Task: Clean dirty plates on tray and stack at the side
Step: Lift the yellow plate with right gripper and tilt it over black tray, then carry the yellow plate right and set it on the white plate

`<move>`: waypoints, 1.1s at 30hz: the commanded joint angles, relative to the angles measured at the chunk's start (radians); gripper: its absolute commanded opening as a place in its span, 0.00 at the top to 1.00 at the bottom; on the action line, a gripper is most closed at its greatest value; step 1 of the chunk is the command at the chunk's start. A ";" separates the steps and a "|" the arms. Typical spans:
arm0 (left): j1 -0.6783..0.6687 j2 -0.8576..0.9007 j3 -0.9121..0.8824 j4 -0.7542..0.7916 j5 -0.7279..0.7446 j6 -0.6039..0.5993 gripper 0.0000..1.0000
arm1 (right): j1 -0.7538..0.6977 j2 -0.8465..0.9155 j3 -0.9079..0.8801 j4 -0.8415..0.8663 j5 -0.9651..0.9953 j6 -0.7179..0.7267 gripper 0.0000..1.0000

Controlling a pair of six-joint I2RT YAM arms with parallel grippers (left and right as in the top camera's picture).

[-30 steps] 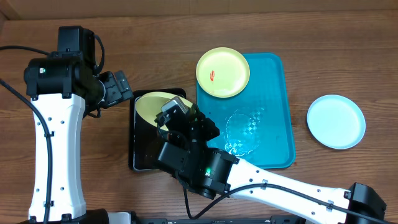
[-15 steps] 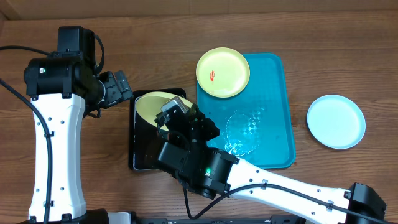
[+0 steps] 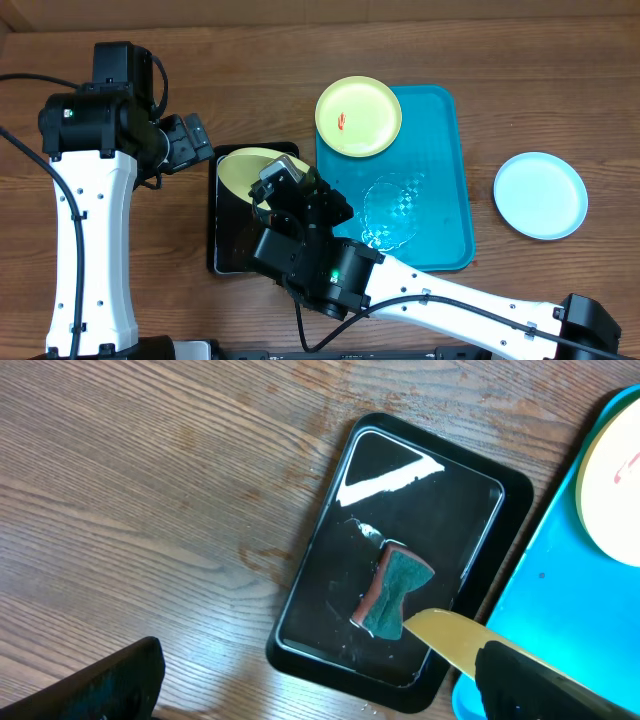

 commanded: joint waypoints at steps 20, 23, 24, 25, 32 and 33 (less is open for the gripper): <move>0.004 -0.008 0.019 -0.002 -0.005 0.027 0.00 | -0.738 -0.055 0.084 -0.113 -1.145 0.406 0.96; 0.004 -0.008 0.019 -0.002 -0.005 0.027 0.00 | -0.945 -0.060 0.086 -0.184 -1.151 0.449 0.96; 0.004 -0.008 0.019 -0.002 -0.005 0.027 0.00 | -1.006 -0.060 0.085 -0.206 -1.150 0.450 0.96; 0.004 -0.008 0.019 -0.002 -0.005 0.027 0.00 | -1.078 -0.056 0.085 -0.230 -1.147 0.450 0.96; 0.004 -0.008 0.019 -0.002 -0.005 0.027 0.00 | -1.530 -0.012 0.082 -0.335 -1.090 0.437 0.96; 0.004 -0.008 0.019 -0.002 -0.005 0.027 0.00 | -1.622 0.013 0.073 -0.350 -1.090 0.415 0.96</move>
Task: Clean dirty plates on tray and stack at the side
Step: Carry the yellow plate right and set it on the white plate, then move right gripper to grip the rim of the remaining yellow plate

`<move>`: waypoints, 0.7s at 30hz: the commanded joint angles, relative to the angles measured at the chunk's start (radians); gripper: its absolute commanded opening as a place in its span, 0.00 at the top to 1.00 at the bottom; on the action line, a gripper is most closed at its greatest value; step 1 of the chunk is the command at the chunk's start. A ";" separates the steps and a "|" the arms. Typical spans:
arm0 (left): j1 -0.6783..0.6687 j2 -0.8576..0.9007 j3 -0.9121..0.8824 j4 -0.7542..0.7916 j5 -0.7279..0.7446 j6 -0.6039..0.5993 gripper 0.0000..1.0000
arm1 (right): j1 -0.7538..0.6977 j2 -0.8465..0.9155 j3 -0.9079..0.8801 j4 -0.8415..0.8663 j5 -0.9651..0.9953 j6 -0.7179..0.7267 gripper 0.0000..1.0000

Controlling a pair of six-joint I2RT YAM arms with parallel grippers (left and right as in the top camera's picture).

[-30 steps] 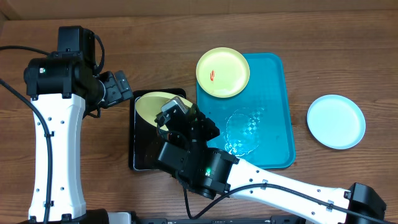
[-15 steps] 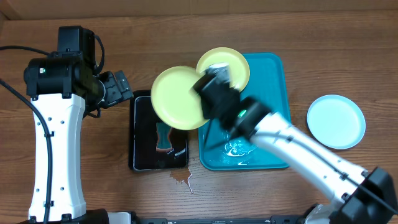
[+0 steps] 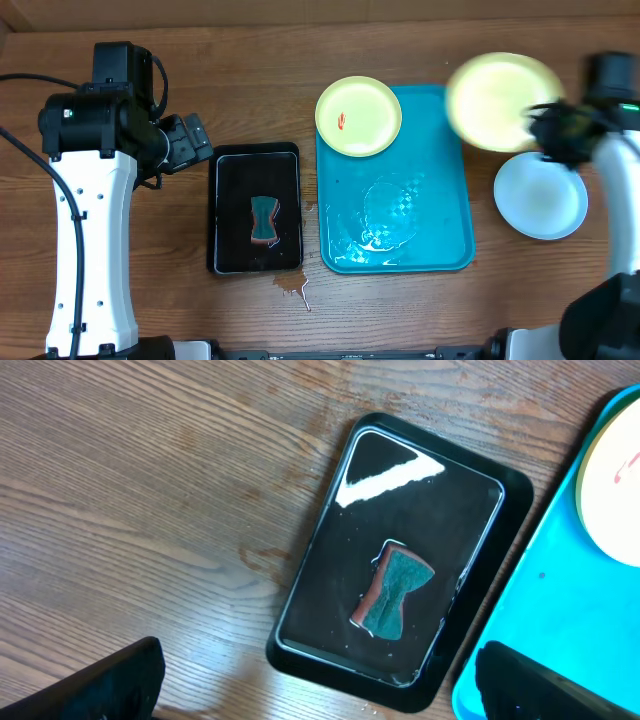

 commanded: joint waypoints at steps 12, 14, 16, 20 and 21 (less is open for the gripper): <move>0.004 -0.008 0.019 -0.002 -0.005 0.027 0.00 | -0.328 0.186 -0.198 -0.005 -0.048 -0.121 0.96; 0.004 -0.008 0.019 -0.002 -0.005 0.027 0.00 | -0.328 0.186 -0.209 0.003 -0.047 -0.121 0.96; 0.004 -0.008 0.019 -0.002 -0.005 0.027 0.00 | -0.328 0.186 -0.210 0.000 -0.048 -0.121 0.93; 0.004 -0.008 0.019 -0.001 -0.005 0.027 0.00 | -0.314 0.163 -0.209 -0.032 -0.067 -0.125 0.76; 0.004 -0.008 0.019 -0.001 -0.005 0.027 0.00 | -0.289 0.123 -0.209 -0.043 -0.067 -0.139 0.73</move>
